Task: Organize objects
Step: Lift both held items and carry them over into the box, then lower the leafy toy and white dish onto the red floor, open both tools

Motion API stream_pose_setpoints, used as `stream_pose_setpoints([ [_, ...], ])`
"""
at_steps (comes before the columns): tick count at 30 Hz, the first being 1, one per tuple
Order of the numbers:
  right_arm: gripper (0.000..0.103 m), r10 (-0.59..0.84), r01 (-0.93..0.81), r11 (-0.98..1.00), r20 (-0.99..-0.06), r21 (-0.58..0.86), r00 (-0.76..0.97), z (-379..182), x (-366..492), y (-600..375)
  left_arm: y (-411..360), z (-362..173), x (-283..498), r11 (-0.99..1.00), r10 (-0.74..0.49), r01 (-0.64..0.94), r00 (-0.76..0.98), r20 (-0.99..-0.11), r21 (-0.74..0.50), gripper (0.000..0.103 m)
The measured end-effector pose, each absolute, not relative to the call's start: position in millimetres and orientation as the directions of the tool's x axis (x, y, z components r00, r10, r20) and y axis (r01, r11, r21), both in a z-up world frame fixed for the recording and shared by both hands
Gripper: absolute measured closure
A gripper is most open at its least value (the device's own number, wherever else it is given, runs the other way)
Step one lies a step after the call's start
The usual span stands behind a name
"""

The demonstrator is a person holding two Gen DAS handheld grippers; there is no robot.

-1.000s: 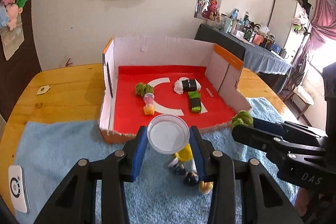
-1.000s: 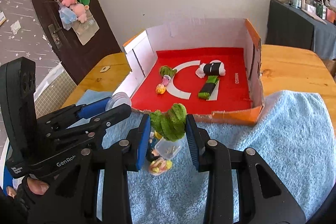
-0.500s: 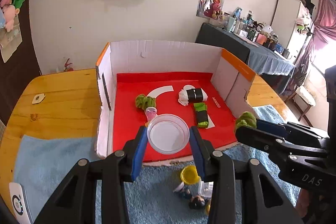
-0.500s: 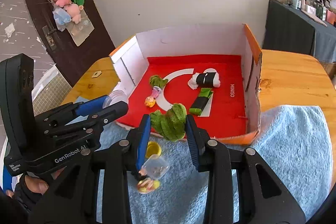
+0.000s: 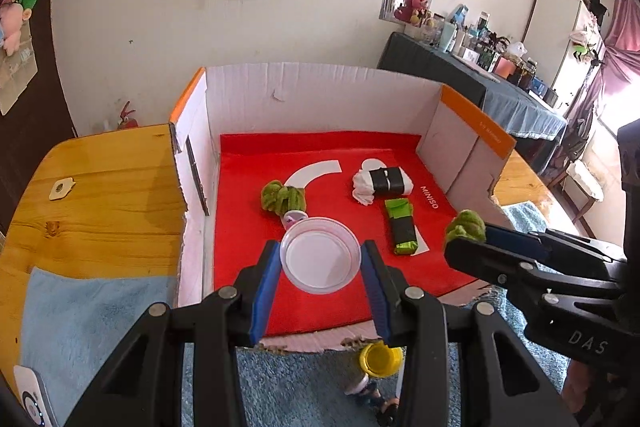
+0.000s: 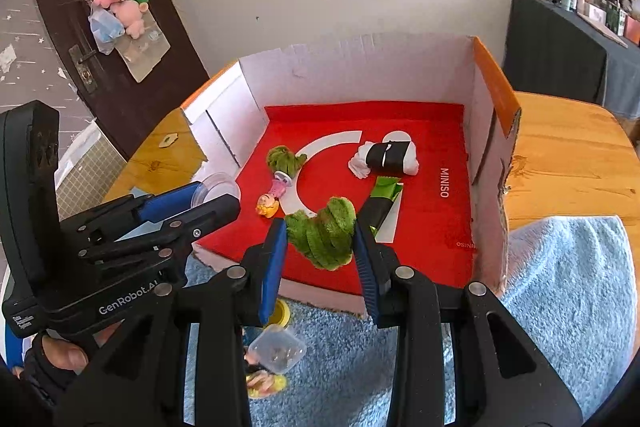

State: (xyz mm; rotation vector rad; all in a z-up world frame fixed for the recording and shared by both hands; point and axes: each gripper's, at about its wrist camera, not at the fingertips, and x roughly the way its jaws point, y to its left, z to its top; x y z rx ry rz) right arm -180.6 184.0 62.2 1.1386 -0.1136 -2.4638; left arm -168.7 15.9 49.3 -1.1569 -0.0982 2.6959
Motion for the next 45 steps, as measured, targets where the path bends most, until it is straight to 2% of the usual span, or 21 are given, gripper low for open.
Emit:
stream_pose_setpoints([
  [28,0.071,-0.385,0.35,-0.905,-0.816,0.242,-0.431,14.0,-226.0,166.0,16.8,6.0,-201.0,-0.977,0.211,-0.155,-0.554,-0.806,-0.15,0.06],
  [45,0.071,-0.298,0.267,-0.946,-0.814,0.182,-0.499,14.9,-240.2,186.2,22.1,2.0,-216.5,-0.979,0.202,-0.145,-0.557,-0.806,-0.145,0.06],
])
